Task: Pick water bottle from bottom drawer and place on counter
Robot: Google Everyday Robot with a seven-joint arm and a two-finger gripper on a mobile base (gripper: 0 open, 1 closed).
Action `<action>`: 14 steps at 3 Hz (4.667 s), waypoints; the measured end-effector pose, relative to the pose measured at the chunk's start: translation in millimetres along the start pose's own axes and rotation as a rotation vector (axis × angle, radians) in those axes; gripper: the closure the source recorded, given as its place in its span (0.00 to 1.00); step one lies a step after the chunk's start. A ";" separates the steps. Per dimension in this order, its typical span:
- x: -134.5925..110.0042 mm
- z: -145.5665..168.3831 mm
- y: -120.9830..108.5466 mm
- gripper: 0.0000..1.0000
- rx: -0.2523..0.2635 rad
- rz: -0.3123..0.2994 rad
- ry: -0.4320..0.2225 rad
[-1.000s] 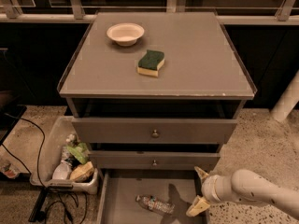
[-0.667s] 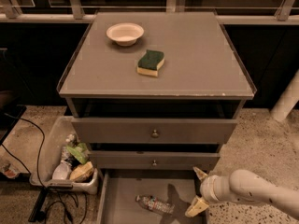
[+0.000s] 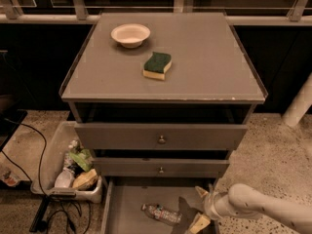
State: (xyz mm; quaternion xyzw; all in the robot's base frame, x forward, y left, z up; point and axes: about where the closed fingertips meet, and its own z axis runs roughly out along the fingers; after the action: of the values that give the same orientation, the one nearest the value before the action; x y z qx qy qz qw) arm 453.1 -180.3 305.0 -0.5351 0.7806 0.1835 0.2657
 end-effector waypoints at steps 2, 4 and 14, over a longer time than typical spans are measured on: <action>36.8 78.3 6.6 0.00 -0.073 0.029 -0.063; 45.7 134.0 6.9 0.00 -0.058 0.048 -0.108; 43.7 194.5 16.7 1.00 -0.043 0.155 -0.199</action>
Offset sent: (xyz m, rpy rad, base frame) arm 0.0048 0.0296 -0.1264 0.1436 0.0584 0.0237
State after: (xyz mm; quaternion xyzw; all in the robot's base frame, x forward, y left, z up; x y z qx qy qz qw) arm 467.5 -95.5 124.3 -0.4577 0.7855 0.2722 0.3152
